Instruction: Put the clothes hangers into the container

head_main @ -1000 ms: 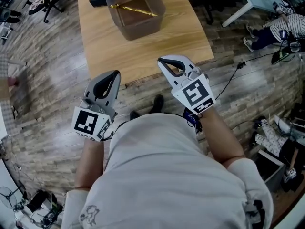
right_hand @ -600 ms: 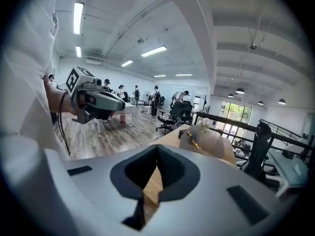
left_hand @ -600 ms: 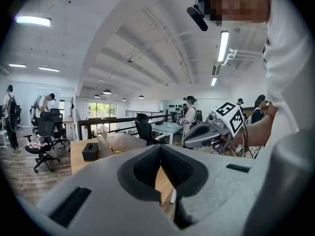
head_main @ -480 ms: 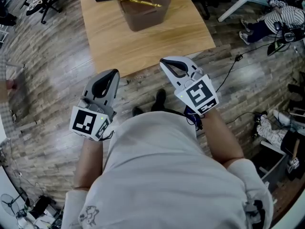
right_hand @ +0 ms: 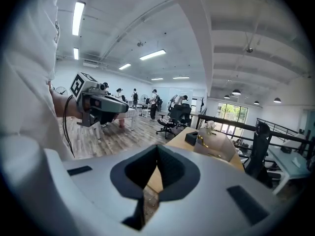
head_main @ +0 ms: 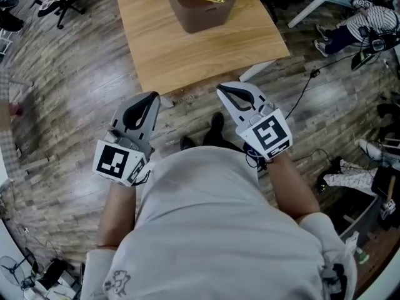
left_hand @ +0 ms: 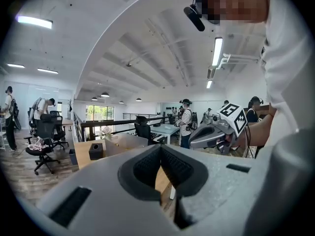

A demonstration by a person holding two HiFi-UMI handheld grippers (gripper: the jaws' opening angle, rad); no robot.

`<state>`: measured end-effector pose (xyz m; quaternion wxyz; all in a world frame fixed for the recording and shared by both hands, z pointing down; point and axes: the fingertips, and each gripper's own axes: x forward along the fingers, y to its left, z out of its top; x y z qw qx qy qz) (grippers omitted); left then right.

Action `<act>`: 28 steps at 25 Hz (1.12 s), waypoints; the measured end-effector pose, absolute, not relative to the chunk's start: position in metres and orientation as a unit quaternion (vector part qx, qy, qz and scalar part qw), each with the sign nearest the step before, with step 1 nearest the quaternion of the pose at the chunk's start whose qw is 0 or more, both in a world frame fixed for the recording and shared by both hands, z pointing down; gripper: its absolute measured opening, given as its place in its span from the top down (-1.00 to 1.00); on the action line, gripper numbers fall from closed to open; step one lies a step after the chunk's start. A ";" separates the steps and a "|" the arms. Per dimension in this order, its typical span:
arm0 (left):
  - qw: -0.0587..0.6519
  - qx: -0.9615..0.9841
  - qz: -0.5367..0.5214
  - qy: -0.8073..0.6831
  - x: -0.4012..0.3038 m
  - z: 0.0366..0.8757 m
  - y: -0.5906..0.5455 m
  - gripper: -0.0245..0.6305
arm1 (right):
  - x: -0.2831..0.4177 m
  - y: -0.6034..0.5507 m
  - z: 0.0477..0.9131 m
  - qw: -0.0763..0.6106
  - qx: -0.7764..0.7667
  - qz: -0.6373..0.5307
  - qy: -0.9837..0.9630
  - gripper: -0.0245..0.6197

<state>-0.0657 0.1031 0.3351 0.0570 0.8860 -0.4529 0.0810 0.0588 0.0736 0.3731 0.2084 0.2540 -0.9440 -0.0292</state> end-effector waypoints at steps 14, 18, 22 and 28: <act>0.059 0.886 0.069 -0.454 -0.093 0.338 0.145 0.91 | 0.050 0.128 0.366 0.190 0.281 -0.031 -0.940 0.90; 0.059 0.888 0.067 -0.452 -0.094 0.337 0.146 0.91 | 0.049 0.132 0.367 0.193 0.283 -0.028 -0.939 0.90; 0.058 0.889 0.066 -0.449 -0.094 0.337 0.146 0.91 | 0.048 0.132 0.365 0.192 0.286 -0.028 -0.938 0.90; 0.058 0.890 0.064 -0.449 -0.093 0.335 0.149 0.91 | 0.051 0.135 0.366 0.199 0.286 -0.030 -0.937 0.90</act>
